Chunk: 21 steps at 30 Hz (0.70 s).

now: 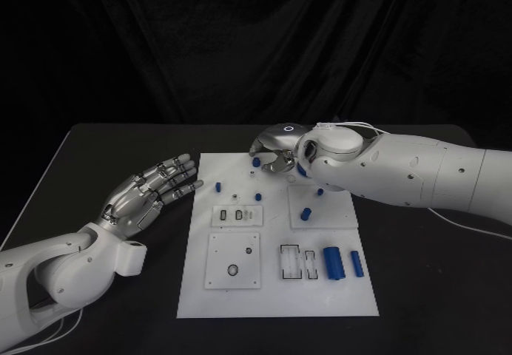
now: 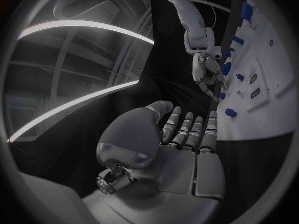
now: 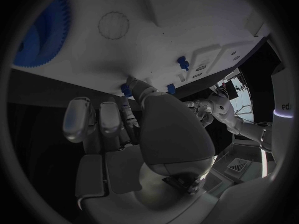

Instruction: Assemble the parts on the task board

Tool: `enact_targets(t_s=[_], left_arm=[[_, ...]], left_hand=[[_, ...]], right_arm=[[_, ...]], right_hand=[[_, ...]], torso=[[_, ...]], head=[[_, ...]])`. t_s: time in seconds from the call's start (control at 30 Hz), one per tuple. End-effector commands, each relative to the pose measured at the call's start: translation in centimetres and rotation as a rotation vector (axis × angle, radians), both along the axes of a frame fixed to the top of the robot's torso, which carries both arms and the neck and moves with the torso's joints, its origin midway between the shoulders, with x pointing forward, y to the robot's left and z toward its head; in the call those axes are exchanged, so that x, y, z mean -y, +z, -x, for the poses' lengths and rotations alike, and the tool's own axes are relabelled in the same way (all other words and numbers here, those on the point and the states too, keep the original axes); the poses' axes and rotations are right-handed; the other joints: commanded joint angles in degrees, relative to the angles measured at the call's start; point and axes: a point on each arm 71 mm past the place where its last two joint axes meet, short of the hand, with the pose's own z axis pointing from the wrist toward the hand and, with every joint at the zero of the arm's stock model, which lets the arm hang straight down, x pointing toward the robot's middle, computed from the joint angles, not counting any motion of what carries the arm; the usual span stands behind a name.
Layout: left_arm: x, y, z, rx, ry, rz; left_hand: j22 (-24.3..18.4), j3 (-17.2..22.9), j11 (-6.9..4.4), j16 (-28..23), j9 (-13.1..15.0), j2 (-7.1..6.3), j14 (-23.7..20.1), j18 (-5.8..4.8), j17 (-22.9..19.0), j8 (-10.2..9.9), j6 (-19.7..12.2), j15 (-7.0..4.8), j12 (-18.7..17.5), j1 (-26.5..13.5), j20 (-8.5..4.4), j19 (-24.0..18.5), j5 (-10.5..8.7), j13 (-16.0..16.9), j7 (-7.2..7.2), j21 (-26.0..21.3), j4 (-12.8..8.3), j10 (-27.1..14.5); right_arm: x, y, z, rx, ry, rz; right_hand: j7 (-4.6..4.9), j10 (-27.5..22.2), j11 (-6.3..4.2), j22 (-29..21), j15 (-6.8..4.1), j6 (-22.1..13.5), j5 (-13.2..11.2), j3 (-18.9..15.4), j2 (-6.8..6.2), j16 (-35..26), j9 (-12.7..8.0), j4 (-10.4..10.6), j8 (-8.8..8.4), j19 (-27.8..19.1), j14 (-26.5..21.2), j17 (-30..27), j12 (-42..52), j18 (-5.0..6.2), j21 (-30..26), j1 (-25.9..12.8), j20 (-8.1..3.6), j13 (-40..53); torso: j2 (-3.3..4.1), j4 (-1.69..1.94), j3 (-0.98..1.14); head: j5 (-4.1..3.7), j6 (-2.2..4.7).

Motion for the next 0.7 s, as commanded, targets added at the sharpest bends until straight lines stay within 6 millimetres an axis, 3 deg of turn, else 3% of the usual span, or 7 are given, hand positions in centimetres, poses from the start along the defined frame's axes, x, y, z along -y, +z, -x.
enact_targets(t_s=[0.03,0.23,0.33,0.37,0.43,0.47,0.7], left_arm=[[-0.8,1.7,0.3,0.197,0.060,0.141],[-1.0,1.8,0.5,0.197,0.066,0.139],[-1.1,1.8,0.6,0.196,0.068,0.139],[-1.2,1.8,0.7,0.196,0.069,0.138],[-1.2,1.8,0.7,0.194,0.070,0.138],[-1.2,1.8,0.8,0.193,0.070,0.138],[-1.2,1.7,0.7,0.185,0.071,0.138]], left_hand=[[0.1,0.3,0.12,0.2,0.0,0.02,0.5,0.12,0.1,0.1,0.2,0.02,0.2,-0.4,0.12,0.3,0.06,0.1,0.28,0.4,0.1,0.3],[0.1,0.3,0.12,0.2,0.0,0.02,0.5,0.12,0.1,0.1,0.2,0.02,0.2,-0.4,0.12,0.3,0.06,0.1,0.28,0.4,0.1,0.3],[0.1,0.4,0.14,0.2,0.0,0.00,0.5,0.10,0.1,0.1,0.2,0.05,0.3,-0.5,0.12,0.3,0.00,0.1,0.31,0.4,0.0,0.4],[0.1,0.4,0.14,0.2,0.0,0.00,0.5,0.10,0.1,0.1,0.2,0.05,0.3,-0.5,0.12,0.3,0.00,0.1,0.31,0.4,0.0,0.4],[0.1,0.4,0.14,0.2,0.0,0.00,0.5,0.10,0.1,0.1,0.2,0.05,0.3,-0.5,0.12,0.3,0.00,0.1,0.31,0.4,0.0,0.4],[0.1,0.4,0.14,0.2,0.0,0.00,0.5,0.10,0.1,0.1,0.2,0.05,0.3,-0.5,0.12,0.3,0.00,0.1,0.31,0.4,0.0,0.4],[0.0,0.5,0.14,0.3,0.0,-0.07,0.6,0.08,0.1,0.2,0.2,0.09,0.3,-0.5,0.14,0.3,-0.05,0.1,0.34,0.4,-0.1,0.4]], right_arm=[[0.7,1.0,0.4,0.084,0.011,-0.079],[3.3,3.1,1.5,0.151,0.010,-0.144],[5.9,4.0,2.3,0.151,-0.019,-0.179],[6.6,4.1,2.5,0.143,-0.030,-0.183],[8.0,4.1,3.0,0.116,-0.056,-0.189],[8.7,4.0,3.2,0.102,-0.069,-0.191],[12.8,3.0,4.4,0.012,-0.182,-0.180]], right_hand=[[0.16,0.1,-0.38,-0.5,-0.15,-0.5,-0.2,-0.6,0.15,-0.3,-0.2,0.1,-0.14,-0.6,-0.6,-0.4,0.8,0.67,-0.5,0.6,-0.14,0.2],[1.02,5.2,-1.30,0.6,-0.20,1.3,1.1,-1.2,0.83,0.0,-0.4,0.4,0.75,0.2,-0.4,0.2,6.7,0.40,-0.2,1.3,-0.30,1.9],[1.14,15.4,-4.20,2.3,-1.78,3.9,2.2,-1.5,0.70,0.3,-0.3,0.0,1.60,1.4,0.2,1.0,18.5,0.02,0.7,1.8,-1.37,7.9],[-0.27,16.2,-6.22,2.6,-4.14,6.6,2.3,-2.1,0.37,-0.1,-0.2,0.0,2.26,1.6,0.3,0.7,32.9,-0.24,0.7,1.9,-3.00,17.5],[0.43,13.5,-6.27,1.6,-3.40,7.2,1.9,-2.1,0.60,-1.2,-0.5,1.3,1.99,1.0,-0.5,-1.7,40.5,0.08,-0.1,0.7,-3.52,23.3],[0.21,21.3,-6.66,1.1,-3.78,8.3,2.0,-1.8,0.73,-2.2,-0.7,2.6,1.82,0.6,-0.9,-2.9,58.3,0.25,-1.0,-0.1,-3.66,45.9],[0.43,46.0,-5.93,6.5,-2.88,11.0,1.7,-2.5,0.31,8.5,-0.7,5.8,1.42,3.3,9.0,28.2,75.4,-0.83,1.8,-3.1,-2.88,79.8]], torso=[[-0.01,-0.01,-0.01],[-0.01,-0.04,0.02],[-0.06,-0.11,0.05],[-0.09,-0.17,0.05],[-0.12,-0.23,0.05],[-0.11,-0.21,0.04],[-0.33,-0.46,-0.06]], head=[[0.13,0.21],[-0.08,0.45],[-0.17,0.63],[-0.15,0.62],[-0.16,0.58],[-0.21,0.65],[-0.39,-0.03]])
